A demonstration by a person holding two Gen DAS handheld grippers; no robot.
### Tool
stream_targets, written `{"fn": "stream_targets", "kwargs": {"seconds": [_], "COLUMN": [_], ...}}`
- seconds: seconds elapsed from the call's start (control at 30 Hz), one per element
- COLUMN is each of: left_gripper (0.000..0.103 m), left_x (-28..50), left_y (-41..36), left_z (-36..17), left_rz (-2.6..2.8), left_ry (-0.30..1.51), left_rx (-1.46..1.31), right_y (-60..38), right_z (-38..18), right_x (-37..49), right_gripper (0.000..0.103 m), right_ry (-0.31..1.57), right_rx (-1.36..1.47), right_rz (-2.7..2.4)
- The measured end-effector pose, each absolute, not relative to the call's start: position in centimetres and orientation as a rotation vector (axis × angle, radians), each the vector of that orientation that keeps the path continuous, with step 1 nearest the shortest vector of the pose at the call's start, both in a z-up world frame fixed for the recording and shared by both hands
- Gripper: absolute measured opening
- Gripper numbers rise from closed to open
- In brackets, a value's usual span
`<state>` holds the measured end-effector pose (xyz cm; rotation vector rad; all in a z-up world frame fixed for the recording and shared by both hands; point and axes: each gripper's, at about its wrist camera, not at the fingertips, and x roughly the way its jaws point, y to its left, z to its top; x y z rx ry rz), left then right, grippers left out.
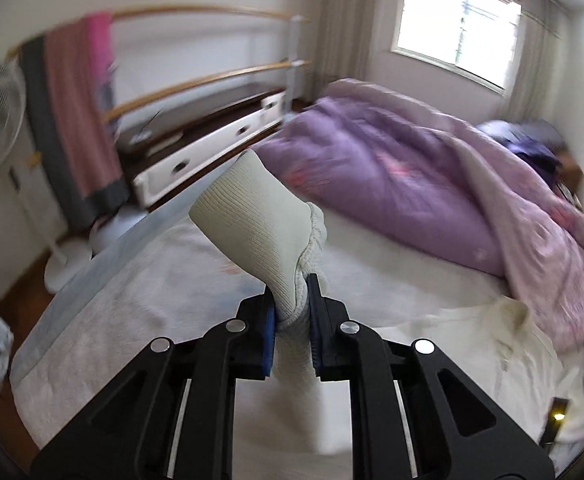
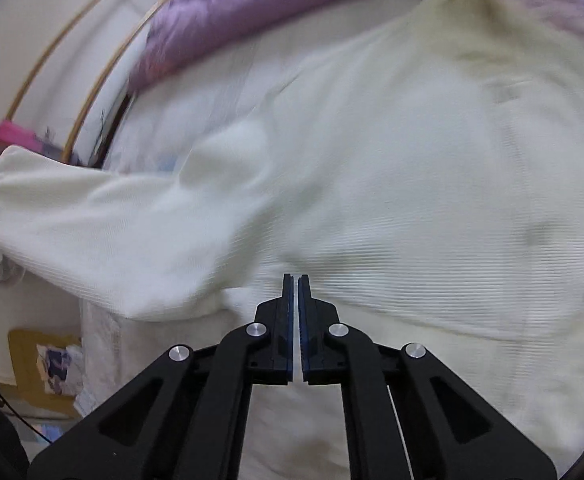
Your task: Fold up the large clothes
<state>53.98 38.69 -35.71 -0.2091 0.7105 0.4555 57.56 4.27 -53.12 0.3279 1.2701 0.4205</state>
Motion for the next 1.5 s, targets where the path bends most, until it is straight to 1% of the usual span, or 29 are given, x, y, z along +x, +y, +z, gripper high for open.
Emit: {"fn": "stream_targets", "kwargs": {"seconds": [0.13,0.27,0.3,0.43,0.5,0.6,0.67,0.7,0.73,0.77,0.8,0.83,0.93,0.97,1.03,1.07,1.13,1.17,1.2,1.23,1.3,1.4,1.43,1.5], "left_gripper": [0.014,0.014,0.014,0.014,0.014,0.014,0.016,0.018,0.035,0.059,0.069,0.084,0.086,0.088,0.089,0.089,0.089,0.089,0.089,0.089,0.089,0.088,0.086,0.085], "left_x": [58.0,61.5,62.5,64.8,64.7,65.4,65.7,66.0,66.3,66.5,66.7,66.4,65.4,65.2,65.1,65.0,65.0,64.9,64.9,65.2,66.4,67.4,67.5,67.6], "left_y": [26.8,14.7,10.9,0.0,-3.8,-10.4,-12.7,-13.7,-14.6,-15.3,-16.1,-16.3,-16.7,-16.6,-15.6,-14.7,-12.4,-11.3,-10.0,-9.5,-9.4,-10.9,-11.3,-12.3], "left_z": [-35.8,-37.9,-39.0,-43.5,-45.4,-49.9,-52.7,-54.0,-55.6,-56.8,-57.6,-57.7,-57.6,-57.3,-56.5,-56.0,-55.3,-55.0,-55.1,-55.5,-58.0,-61.6,-62.4,-64.2], "left_rz": [0.350,0.226,0.179,0.053,0.012,-0.054,-0.062,-0.067,-0.083,-0.087,-0.089,-0.086,-0.134,-0.152,-0.155,-0.148,-0.128,-0.104,-0.063,-0.035,0.032,0.037,0.031,-0.016], "left_ry": [0.722,0.753,0.772,0.840,0.857,0.915,0.966,0.995,1.038,1.081,1.100,1.094,1.071,1.073,1.063,1.063,1.058,1.047,1.038,1.055,1.166,1.267,1.299,1.369], "left_rx": [-0.157,-0.063,-0.042,0.020,0.055,0.138,0.173,0.186,0.186,0.192,0.205,0.208,0.172,0.144,0.059,0.013,-0.132,-0.198,-0.270,-0.295,-0.240,-0.108,-0.083,-0.031], "right_y": [-8.6,-21.2,-25.0,-36.8,-40.6,-46.4,-49.6,-51.3,-52.6,-53.6,-54.6,-55.8,-58.1,-58.7,-59.9,-60.5,-61.2,-61.6,-61.9,-62.2,-62.7,-63.5,-63.8,-64.3], "right_z": [-49.4,-46.9,-46.6,-46.4,-46.8,-48.1,-49.0,-49.8,-50.4,-51.1,-51.6,-52.3,-53.7,-54.0,-55.3,-55.8,-56.8,-57.2,-57.6,-58.0,-58.6,-59.4,-59.9,-60.5], "right_x": [56.5,54.2,53.5,50.6,49.4,47.2,46.1,45.4,44.9,44.6,44.2,43.9,43.3,43.2,43.4,43.4,43.9,44.2,44.4,44.6,45.0,45.9,46.3,46.9], "right_gripper": [0.005,0.005,0.005,0.005,0.006,0.006,0.006,0.006,0.007,0.008,0.011,0.012,0.015,0.016,0.025,0.027,0.036,0.038,0.046,0.050,0.050,0.050,0.050,0.050], "right_ry": [1.165,1.088,1.070,1.011,0.989,0.968,0.966,0.959,0.951,0.947,0.946,0.945,0.931,0.925,0.908,0.901,0.892,0.888,0.882,0.875,0.858,0.810,0.808,0.799], "right_rx": [0.353,0.400,0.415,0.499,0.531,0.612,0.670,0.713,0.748,0.779,0.806,0.838,0.919,0.936,0.998,1.028,1.071,1.080,1.091,1.111,1.133,1.174,1.186,1.197], "right_rz": [0.303,0.150,0.104,-0.065,-0.140,-0.243,-0.296,-0.328,-0.352,-0.374,-0.399,-0.420,-0.448,-0.453,-0.458,-0.468,-0.478,-0.483,-0.489,-0.490,-0.497,-0.475,-0.480,-0.496]}}
